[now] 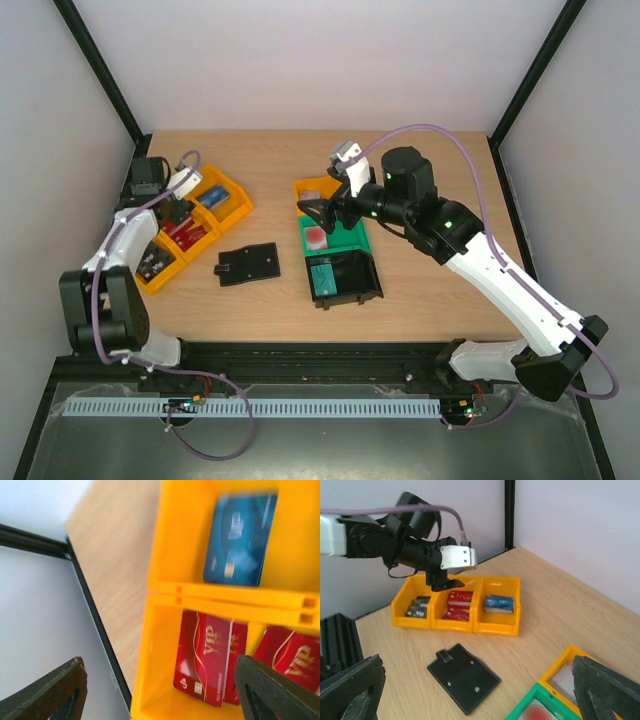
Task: Take the credit cards out of the card holder
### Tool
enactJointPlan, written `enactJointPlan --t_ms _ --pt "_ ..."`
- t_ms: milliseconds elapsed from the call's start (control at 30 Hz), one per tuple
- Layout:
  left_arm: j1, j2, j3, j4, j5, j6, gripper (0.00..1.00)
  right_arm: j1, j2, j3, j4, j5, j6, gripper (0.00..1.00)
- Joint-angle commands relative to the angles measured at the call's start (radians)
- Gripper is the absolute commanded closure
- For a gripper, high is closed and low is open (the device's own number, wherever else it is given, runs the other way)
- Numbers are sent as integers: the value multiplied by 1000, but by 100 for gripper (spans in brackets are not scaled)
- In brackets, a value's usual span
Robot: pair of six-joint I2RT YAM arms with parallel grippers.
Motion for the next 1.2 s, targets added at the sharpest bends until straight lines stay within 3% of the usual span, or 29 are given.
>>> enactJointPlan --t_ms 0,100,233,367,467,700,1167 --pt "3 -163 85 -84 227 -226 17 2 54 -37 128 -50 147 0" --pt "-4 -235 153 -240 403 -523 17 12 148 -33 179 -131 306 14" --pt "-28 -401 52 -298 432 -996 18 87 304 15 167 -36 414 23" --pt "-144 -521 -135 -290 389 -1215 17 124 464 80 72 53 493 28" --pt "-182 -525 -292 -284 383 -1336 15 131 571 131 -10 100 496 29" --pt "-183 -409 -406 -163 381 -1359 2 152 768 204 -70 157 494 33" --pt "-172 -169 -520 61 475 -1356 1 165 1025 311 -114 66 485 38"
